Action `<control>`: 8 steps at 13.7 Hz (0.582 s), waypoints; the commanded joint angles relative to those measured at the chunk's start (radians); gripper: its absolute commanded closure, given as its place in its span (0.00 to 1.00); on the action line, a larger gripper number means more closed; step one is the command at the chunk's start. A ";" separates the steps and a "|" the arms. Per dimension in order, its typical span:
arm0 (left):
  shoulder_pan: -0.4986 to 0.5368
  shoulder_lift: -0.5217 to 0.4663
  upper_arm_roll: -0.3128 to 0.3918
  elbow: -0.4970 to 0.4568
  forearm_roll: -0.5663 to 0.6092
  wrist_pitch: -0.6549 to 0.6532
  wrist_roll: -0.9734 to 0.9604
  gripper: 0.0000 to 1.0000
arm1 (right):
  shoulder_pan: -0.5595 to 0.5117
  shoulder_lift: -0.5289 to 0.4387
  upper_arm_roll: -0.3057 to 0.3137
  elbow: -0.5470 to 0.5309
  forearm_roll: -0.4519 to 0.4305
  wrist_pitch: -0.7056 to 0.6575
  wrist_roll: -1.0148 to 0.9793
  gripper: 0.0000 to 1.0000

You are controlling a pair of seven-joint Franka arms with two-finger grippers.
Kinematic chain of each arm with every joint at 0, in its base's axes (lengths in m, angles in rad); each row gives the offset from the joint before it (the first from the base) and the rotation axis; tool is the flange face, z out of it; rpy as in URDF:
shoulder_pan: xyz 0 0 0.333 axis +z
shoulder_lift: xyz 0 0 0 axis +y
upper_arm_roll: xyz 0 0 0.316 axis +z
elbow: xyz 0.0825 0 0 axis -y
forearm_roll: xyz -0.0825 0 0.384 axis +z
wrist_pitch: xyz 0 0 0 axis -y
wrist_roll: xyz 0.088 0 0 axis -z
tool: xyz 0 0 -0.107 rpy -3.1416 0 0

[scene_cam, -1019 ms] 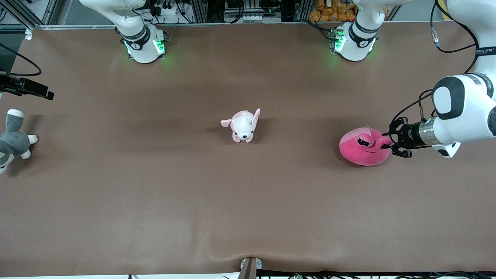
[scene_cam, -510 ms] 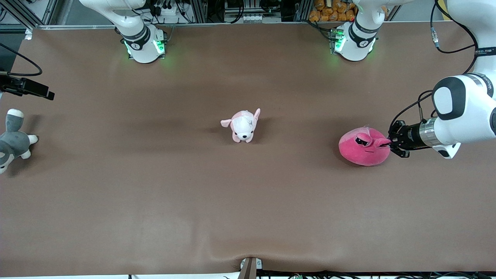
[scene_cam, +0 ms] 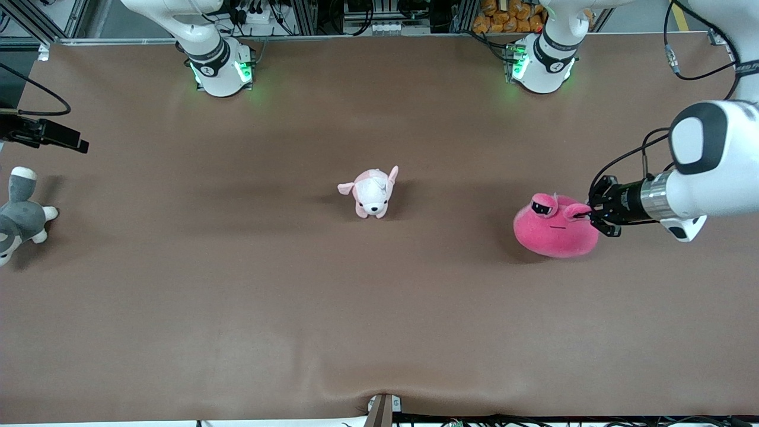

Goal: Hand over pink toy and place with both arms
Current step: 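Close the left gripper on the pink plush's ear and lift, then carry the pink plush toward the table middle with the left gripper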

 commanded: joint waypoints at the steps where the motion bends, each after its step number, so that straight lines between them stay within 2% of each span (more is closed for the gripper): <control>1: 0.002 0.002 -0.030 0.087 -0.050 -0.082 -0.072 1.00 | -0.001 -0.001 -0.001 0.000 0.007 -0.002 -0.006 0.00; 3: 0.000 0.008 -0.076 0.121 -0.086 -0.083 -0.193 1.00 | -0.005 -0.001 -0.001 0.001 0.007 -0.002 -0.006 0.00; 8: 0.002 0.007 -0.231 0.196 -0.087 -0.083 -0.402 1.00 | 0.004 -0.001 -0.001 0.006 0.013 -0.001 -0.003 0.00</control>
